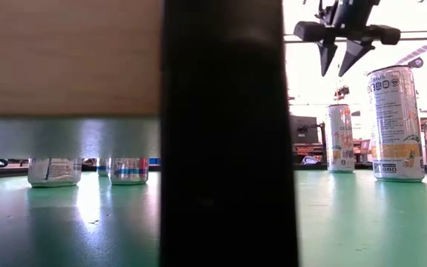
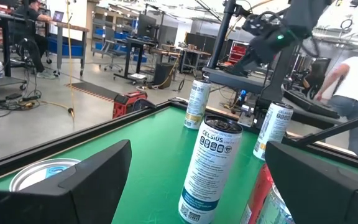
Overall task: Place canned beverage on shelf
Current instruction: Move the top white and yellow soda can to the center of the table
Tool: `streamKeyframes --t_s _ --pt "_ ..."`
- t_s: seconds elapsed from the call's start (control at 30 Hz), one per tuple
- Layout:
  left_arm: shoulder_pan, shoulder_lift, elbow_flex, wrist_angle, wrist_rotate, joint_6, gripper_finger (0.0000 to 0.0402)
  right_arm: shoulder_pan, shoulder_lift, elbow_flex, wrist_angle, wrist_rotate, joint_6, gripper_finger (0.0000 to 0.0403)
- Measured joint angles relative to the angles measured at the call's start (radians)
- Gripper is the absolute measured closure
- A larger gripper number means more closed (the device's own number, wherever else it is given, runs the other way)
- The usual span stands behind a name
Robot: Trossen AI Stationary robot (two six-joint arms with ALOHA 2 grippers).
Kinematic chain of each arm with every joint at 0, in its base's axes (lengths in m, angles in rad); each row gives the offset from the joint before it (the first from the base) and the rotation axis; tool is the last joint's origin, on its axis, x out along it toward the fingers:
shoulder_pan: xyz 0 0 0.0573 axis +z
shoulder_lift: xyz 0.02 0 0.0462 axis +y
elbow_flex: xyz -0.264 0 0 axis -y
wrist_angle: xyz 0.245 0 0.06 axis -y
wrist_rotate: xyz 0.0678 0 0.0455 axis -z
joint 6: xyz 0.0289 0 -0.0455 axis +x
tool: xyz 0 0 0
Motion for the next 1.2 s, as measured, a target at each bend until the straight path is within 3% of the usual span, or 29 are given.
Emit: streamKeyframes --t_s 0.33,0.8,1.2 --pt "0.0 0.0 0.0 0.0 0.0 0.0 0.0047 -0.167 0.001 0.0 -0.031 -0.097 0.013 0.019" --pt "0.0 0.0 0.0 0.0 0.0 0.0 0.0047 -0.287 0.052 0.0 -0.019 -0.14 -0.025 0.0021" --pt "0.0 0.0 0.0 0.0 0.0 0.0 0.0047 -0.379 0.178 0.0 0.001 -0.152 -0.057 0.0003"
